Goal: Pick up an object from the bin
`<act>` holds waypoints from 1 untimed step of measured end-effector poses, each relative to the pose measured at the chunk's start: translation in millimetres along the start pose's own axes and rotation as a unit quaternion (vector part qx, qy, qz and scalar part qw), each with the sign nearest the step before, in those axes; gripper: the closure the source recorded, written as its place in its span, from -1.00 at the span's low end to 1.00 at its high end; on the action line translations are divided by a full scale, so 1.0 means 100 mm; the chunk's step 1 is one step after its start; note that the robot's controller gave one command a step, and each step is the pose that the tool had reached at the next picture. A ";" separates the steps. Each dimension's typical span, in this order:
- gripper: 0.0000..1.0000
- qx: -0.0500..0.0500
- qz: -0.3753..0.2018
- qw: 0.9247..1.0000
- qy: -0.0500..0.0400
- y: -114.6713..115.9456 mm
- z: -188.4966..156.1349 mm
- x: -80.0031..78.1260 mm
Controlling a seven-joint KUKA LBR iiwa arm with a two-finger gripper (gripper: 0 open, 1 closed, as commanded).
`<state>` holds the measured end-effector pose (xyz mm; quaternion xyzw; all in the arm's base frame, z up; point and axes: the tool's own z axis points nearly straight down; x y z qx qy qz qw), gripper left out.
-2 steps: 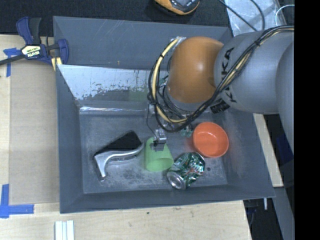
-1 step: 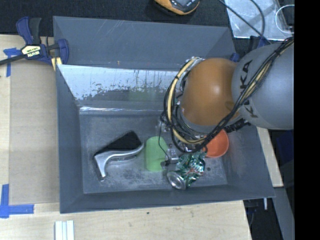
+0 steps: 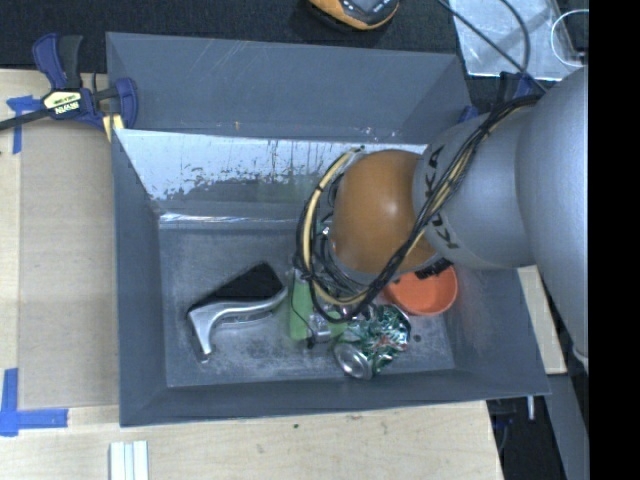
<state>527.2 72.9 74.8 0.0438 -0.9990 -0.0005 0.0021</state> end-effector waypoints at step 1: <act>1.00 0.000 0.018 1.000 -0.004 -0.17 -1.42 0.09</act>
Offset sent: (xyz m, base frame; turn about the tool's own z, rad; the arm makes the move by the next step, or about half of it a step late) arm 0.0000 0.0000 0.0000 0.0000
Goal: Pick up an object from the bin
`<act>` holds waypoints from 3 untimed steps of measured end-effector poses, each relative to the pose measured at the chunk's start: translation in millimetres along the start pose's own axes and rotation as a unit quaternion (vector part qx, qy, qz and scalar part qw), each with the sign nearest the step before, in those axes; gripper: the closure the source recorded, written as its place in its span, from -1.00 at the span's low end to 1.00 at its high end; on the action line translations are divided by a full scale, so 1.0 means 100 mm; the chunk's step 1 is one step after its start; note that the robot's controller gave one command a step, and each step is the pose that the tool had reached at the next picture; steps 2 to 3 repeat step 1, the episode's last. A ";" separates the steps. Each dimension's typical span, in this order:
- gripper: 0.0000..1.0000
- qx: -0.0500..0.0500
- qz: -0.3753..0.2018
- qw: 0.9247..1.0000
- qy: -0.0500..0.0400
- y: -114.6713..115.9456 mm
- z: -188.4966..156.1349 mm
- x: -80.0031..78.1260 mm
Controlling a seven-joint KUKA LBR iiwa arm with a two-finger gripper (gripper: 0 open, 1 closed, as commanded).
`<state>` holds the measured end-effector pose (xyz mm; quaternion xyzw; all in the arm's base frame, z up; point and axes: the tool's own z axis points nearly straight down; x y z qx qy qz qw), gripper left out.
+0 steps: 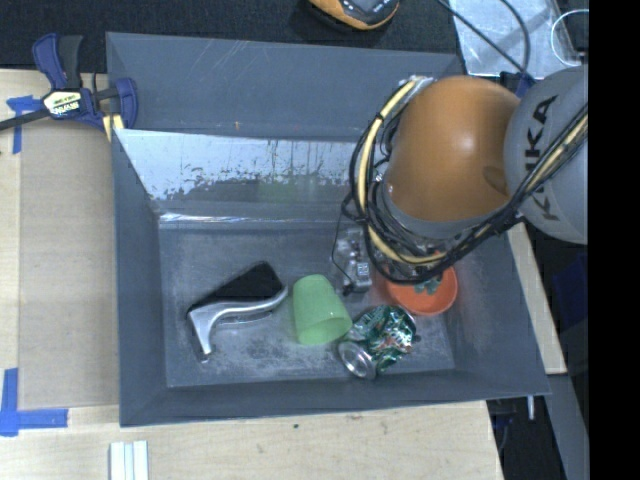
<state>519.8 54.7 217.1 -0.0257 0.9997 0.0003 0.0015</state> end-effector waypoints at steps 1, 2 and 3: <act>1.00 0.000 0.000 1.000 0.000 0.00 0.00 0.00; 1.00 0.000 0.000 1.000 0.000 0.00 0.00 0.00; 1.00 0.000 0.000 1.000 0.000 0.00 0.00 0.00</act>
Offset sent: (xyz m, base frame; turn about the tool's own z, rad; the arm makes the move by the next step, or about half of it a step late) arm -0.0083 -0.0064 -0.0140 -0.3838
